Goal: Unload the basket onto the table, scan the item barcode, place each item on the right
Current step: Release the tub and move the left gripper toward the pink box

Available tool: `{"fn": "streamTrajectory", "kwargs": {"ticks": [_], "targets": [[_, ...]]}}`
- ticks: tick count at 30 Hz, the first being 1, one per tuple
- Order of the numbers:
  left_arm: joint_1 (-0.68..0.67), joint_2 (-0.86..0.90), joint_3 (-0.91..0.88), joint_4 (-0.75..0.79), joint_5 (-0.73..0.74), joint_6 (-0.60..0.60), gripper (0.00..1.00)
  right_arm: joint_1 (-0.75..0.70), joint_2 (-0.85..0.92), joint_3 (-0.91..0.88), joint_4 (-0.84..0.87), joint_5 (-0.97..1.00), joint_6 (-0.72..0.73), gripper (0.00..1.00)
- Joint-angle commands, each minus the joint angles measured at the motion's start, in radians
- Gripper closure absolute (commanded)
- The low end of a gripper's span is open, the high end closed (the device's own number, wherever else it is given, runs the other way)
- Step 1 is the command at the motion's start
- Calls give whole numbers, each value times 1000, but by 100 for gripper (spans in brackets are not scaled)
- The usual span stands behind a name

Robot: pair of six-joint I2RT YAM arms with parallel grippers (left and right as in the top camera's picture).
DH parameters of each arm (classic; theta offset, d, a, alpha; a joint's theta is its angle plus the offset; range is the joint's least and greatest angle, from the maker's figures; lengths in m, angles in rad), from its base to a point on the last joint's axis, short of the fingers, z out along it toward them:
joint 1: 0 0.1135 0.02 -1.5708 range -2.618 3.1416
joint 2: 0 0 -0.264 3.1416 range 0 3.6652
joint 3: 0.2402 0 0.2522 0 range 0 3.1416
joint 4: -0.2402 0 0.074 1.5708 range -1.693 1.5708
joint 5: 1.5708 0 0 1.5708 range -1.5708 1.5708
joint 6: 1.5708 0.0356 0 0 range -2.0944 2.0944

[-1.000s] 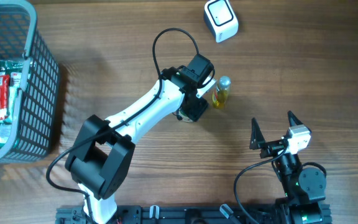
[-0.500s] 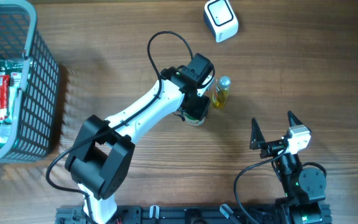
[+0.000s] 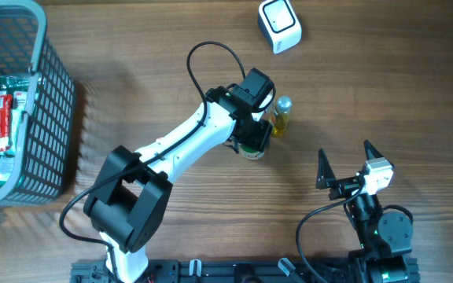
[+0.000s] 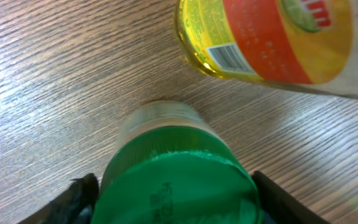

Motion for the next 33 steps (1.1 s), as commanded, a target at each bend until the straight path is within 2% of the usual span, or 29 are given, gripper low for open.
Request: {"fn": "streamTrajectory", "kwargs": {"ticks": [1,7,13,17,20,21,27,29,31,33], "targets": [[0,-9,-2,4,16,-8,30,-2,-4,-1,2,-5,-12,0],[18,-81,0,4,5,-8,24,-2,-4,-1,2,-5,-11,0],[108,-206,24,-7,-30,-11,23,-2,-4,-1,2,-5,-12,0],[256,-294,24,-56,-47,-88,21,-2,-4,-1,2,-5,-12,0],[385,-312,24,-105,-52,-155,8,-2,-4,-1,2,-5,-12,0],[433,-312,24,-126,-52,-178,0,-2,-4,-1,2,-5,-12,0],[626,-310,1,-226,-52,-195,1,-2,-4,-1,2,-5,-12,0],[661,-309,-21,-249,-55,-195,27,-2,-4,-1,2,-5,-12,0],[668,-309,-60,-246,-80,-196,49,-2,-4,-1,2,-5,-12,0],[665,-309,-120,-215,-93,-196,60,-2,-4,-1,2,-5,-12,0]]}}
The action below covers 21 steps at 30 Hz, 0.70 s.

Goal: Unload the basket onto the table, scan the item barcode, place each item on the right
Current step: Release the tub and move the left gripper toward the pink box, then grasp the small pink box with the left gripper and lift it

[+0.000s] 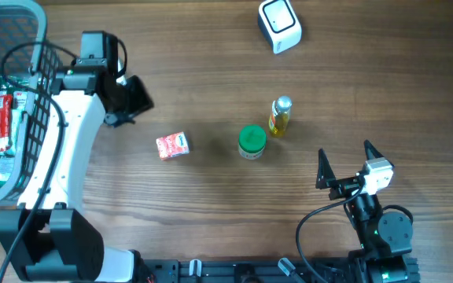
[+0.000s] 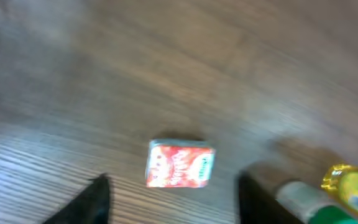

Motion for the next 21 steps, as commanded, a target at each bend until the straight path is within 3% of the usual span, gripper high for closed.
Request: {"fn": "streamTrajectory", "kwargs": {"ticks": [1,3,9,21], "targets": [[-3,-9,-127,59,-29,-6,66,-2,-4,-1,3,-5,-11,0],[-11,-9,-210,129,-30,-6,74,-2,-4,-1,3,-5,-12,0],[-14,-9,-397,253,-93,-40,77,-2,-4,-1,3,-5,-12,0],[-108,-9,-423,256,-86,-60,79,-2,-4,-1,3,-5,-12,0]]}}
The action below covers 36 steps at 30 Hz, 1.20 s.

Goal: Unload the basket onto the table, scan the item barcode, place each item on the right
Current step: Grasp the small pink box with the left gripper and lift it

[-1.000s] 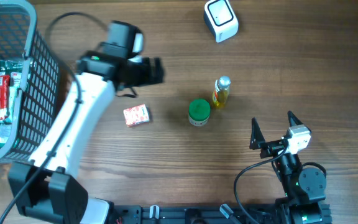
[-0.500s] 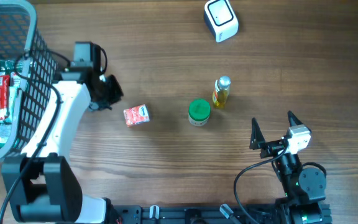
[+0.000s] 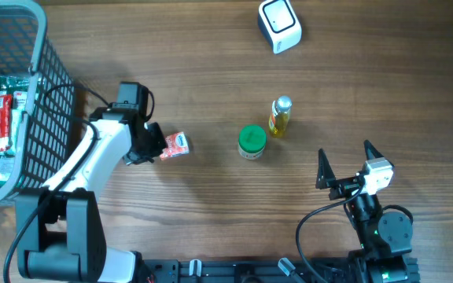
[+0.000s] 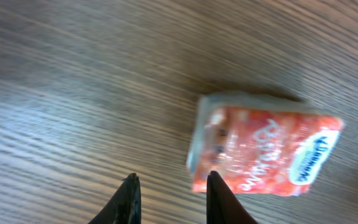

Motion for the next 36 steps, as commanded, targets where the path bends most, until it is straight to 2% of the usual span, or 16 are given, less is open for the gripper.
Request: {"fn": "streamTrajectory", "kwargs": {"ticks": [1,8,10,13,15,23,34,36], "targets": [[-38,-9,-6,10,-14,-28,79,-2,-4,-1,2,-5,-12,0],[-79,-9,-6,29,-14,-54,80,-2,-4,-1,2,-5,-12,0],[-79,-9,-6,29,-14,-54,86,-2,-4,-1,2,-5,-12,0],[-79,-9,-6,29,-13,-53,87,-2,-4,-1,2,-5,-12,0],[-79,-9,-6,29,-14,-42,96,-2,-4,-1,2,-5,-12,0],[-79,-8,-7,48,-25,-43,90,-2,-4,-1,2,-5,-12,0],[-79,72,-8,88,-25,-40,92,-2,-4,-1,2,-5,-12,0],[-84,72,-8,113,-20,-1,92,-2,-4,-1,2,-5,-12,0]]}}
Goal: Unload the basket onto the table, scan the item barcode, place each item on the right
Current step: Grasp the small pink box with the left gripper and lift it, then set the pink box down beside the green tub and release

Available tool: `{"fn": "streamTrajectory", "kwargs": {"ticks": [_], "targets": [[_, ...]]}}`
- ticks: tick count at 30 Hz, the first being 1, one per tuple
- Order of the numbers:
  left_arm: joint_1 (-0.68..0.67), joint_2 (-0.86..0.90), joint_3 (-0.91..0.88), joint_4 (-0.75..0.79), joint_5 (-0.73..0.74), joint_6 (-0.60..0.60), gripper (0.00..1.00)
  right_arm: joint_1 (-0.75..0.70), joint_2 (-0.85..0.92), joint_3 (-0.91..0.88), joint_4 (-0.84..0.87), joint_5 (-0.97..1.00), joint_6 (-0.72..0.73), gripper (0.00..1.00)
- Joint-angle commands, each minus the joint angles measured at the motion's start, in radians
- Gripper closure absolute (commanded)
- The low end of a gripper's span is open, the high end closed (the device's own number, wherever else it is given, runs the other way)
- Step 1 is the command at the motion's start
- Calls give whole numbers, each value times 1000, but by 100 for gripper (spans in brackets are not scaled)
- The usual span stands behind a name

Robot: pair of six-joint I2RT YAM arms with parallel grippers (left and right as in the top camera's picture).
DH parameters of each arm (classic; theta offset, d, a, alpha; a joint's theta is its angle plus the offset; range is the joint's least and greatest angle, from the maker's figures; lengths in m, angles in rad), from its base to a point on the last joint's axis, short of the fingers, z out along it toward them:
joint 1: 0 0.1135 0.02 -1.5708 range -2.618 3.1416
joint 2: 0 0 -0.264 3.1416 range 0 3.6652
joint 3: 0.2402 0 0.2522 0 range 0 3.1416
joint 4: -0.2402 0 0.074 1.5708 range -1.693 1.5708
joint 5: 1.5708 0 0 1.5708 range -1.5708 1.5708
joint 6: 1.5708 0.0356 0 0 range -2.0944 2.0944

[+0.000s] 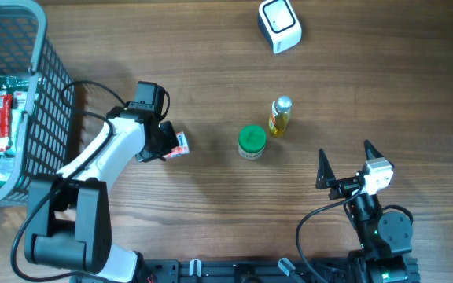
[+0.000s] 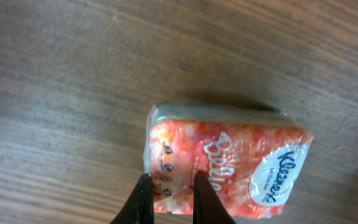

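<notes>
A red-orange Kleenex tissue pack point(image 2: 229, 162) lies flat on the wooden table, left of centre in the overhead view point(image 1: 178, 145). My left gripper point(image 2: 169, 199) is down on the pack's left end, its two dark fingers pinched on that end with the wrapper between them. In the overhead view the left gripper point(image 1: 166, 146) covers the pack's left half. The white barcode scanner point(image 1: 279, 25) stands at the far edge, right of centre. My right gripper point(image 1: 346, 161) is open at the near right, holding nothing.
A green-lidded jar point(image 1: 251, 141) and a yellow oil bottle point(image 1: 280, 116) stand side by side mid-table, right of the pack. A grey wire basket point(image 1: 53, 94) with packaged goods fills the far left.
My left gripper has moved right onto the tissue pack's left end, and its fingers have narrowed onto it. The pack lies where it did. The right arm is unchanged.
My left gripper was first at the green-lidded jar beside the oil bottle. Then it was far left by the basket, with the jar standing free. Then it hovered open just left of the tissue pack, and now it is pinched on the pack's end.
</notes>
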Motion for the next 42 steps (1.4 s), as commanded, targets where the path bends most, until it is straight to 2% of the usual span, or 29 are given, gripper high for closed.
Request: {"fn": "streamTrajectory", "kwargs": {"ticks": [1,5,14,17,20,22,32,36,42], "targets": [[-12,15,-6,40,-10,51,92,-2,-4,-1,3,-6,-12,0],[-51,16,-6,80,-10,53,93,-2,-4,-1,3,-5,-12,0],[-210,14,-4,240,-25,267,94,-2,-4,-1,3,-5,-12,0],[-224,-28,61,238,-89,212,95,-2,-4,-1,3,-5,-12,0],[-224,-71,104,282,-48,48,96,-2,-4,-1,3,-5,-12,1],[-224,-66,103,314,-25,-8,96,-2,-4,-1,3,-6,-12,0],[-239,136,100,472,-24,-13,96,-2,-4,-1,3,-5,-12,0],[-242,164,98,466,6,-12,96,-2,-4,-1,3,-6,-11,0],[-248,164,98,381,156,-12,96,-2,-4,-1,3,-5,-12,0]]}}
